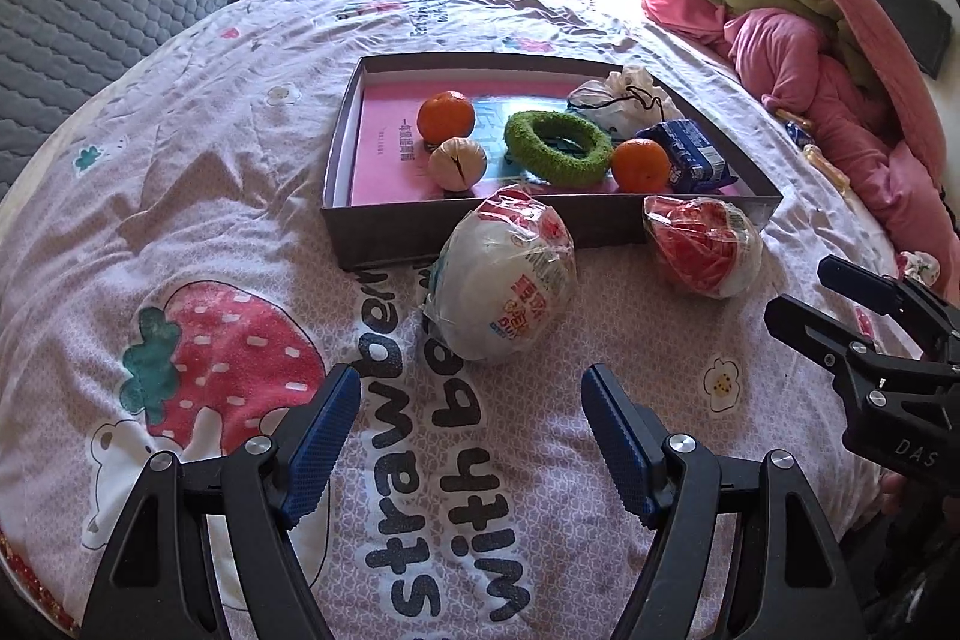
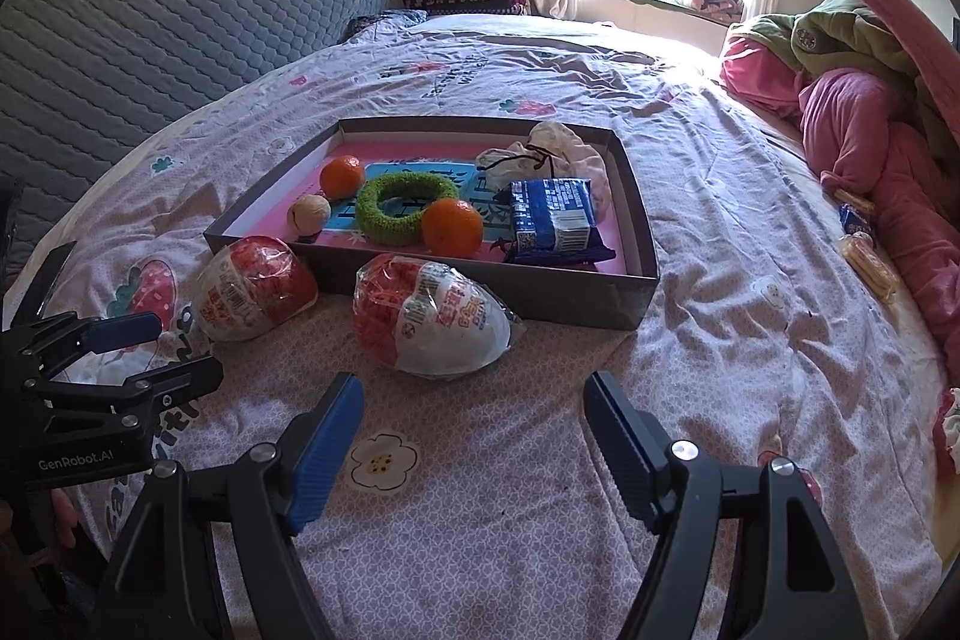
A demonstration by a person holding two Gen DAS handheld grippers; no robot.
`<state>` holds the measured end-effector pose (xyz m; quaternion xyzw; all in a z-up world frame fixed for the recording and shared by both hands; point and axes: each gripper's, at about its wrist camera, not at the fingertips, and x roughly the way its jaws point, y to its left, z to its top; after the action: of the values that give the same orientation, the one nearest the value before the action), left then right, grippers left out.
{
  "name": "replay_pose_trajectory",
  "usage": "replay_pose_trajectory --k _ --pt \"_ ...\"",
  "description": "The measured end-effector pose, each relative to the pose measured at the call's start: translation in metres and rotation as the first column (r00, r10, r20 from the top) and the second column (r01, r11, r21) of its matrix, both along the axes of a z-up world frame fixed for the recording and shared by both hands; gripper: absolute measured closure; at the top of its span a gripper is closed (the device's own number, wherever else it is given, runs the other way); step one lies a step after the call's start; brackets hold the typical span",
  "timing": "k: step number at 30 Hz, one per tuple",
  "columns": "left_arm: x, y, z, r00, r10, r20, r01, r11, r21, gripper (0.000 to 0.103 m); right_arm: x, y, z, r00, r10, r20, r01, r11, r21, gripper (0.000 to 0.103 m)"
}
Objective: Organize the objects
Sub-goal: 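Move both open tools toward the two wrapped eggs on the bedspread, then grasp the large wrapped egg with the right tool while the left tool grasps the other egg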
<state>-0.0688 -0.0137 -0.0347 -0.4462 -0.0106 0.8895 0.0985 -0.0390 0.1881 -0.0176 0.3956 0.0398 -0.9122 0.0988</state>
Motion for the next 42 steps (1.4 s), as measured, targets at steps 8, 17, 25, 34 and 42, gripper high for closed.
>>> replay_pose_trajectory --k 8,17,25,34,42 --pt "-0.014 0.007 -0.005 1.000 -0.023 -0.002 0.023 1.000 -0.001 0.026 -0.012 -0.001 -0.010 1.000 0.007 0.019 -0.007 1.000 0.003 0.028" --pt "-0.026 0.009 -0.009 1.000 -0.017 0.005 0.017 1.000 0.013 0.026 -0.023 -0.002 -0.017 0.999 0.013 0.032 -0.014 1.000 0.009 0.028" --pt "-0.037 0.010 -0.012 1.000 -0.014 0.010 0.014 1.000 0.017 0.026 -0.031 -0.006 -0.019 0.999 0.038 0.033 -0.038 0.999 0.002 0.028" --pt "-0.048 0.012 -0.014 1.000 -0.011 0.016 0.010 1.000 0.025 0.026 -0.044 -0.013 -0.021 0.996 0.082 0.027 -0.081 0.997 -0.013 0.025" --pt "-0.056 0.014 -0.016 1.000 -0.011 0.020 0.010 1.000 0.022 0.026 -0.055 -0.016 -0.025 0.995 0.090 0.032 -0.090 0.996 -0.005 0.024"
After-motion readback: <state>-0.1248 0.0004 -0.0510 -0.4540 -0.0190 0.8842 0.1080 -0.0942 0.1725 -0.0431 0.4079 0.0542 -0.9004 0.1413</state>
